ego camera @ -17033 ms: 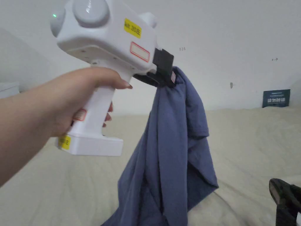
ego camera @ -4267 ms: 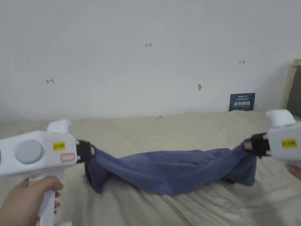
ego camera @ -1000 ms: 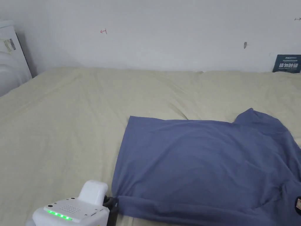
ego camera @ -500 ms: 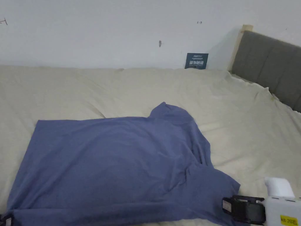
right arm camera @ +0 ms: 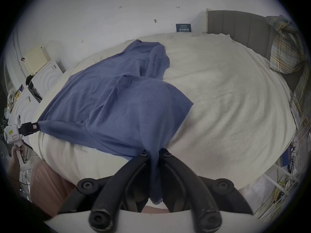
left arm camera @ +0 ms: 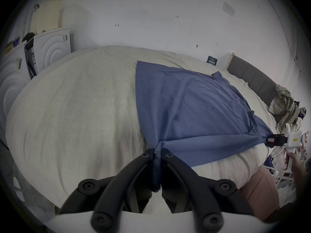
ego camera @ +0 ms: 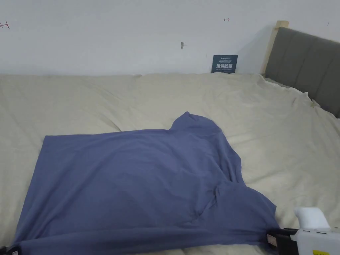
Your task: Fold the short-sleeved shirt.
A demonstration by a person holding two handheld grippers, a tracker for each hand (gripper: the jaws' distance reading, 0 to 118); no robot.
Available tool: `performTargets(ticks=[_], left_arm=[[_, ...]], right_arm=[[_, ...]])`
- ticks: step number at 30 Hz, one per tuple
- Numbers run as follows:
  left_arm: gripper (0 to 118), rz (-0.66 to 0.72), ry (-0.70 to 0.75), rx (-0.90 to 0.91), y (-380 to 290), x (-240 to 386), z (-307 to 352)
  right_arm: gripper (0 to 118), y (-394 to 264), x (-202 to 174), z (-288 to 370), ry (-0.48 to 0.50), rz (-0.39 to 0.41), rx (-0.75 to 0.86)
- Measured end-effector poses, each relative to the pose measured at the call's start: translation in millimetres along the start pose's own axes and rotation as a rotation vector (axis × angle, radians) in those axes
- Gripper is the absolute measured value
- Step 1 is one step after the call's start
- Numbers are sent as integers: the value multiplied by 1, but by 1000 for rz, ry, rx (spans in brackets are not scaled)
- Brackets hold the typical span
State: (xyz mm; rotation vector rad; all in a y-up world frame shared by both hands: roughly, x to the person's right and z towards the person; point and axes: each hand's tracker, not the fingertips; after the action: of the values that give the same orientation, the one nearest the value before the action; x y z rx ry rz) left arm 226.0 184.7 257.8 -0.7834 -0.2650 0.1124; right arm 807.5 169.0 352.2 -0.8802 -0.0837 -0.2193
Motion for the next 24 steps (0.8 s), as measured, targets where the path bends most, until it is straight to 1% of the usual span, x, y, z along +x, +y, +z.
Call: performTargets(ticks=[2,4,5,6,8,9,11,15,18,22,24], left_arm=[[7,-5,0,14,-1,3,5],[7,-15,3,16,0,1,9],[7,-8,-2,-6,0,-1,9],[7,9,-16,-11,0,-2,11],[7,10,-19,9,-1,-5,16],[7,5,-17,12,-1,-5,18],[7,-1,-16,15,-1,-8,21],[7,5,-32,34,-1,-11,37],[7,-35,-29,29,3,-7,51],[7,-45,-34,4,27,-5,56],[7,-24,-36,-27,44,-8,47]], right_arm=[[6,-2,-10,13,22,17,20],[5,-4,-18,22,-1,65,47],[5,-6,-33,32,-18,87,76],[5,-7,-35,37,-12,75,83],[4,-8,-36,43,40,27,84],[4,-5,-32,45,50,16,81],[4,-7,-33,49,45,18,81],[4,-10,-31,66,68,15,67],[4,-6,-33,82,75,31,47],[4,23,-43,94,62,63,42],[4,45,-46,89,67,45,38]])
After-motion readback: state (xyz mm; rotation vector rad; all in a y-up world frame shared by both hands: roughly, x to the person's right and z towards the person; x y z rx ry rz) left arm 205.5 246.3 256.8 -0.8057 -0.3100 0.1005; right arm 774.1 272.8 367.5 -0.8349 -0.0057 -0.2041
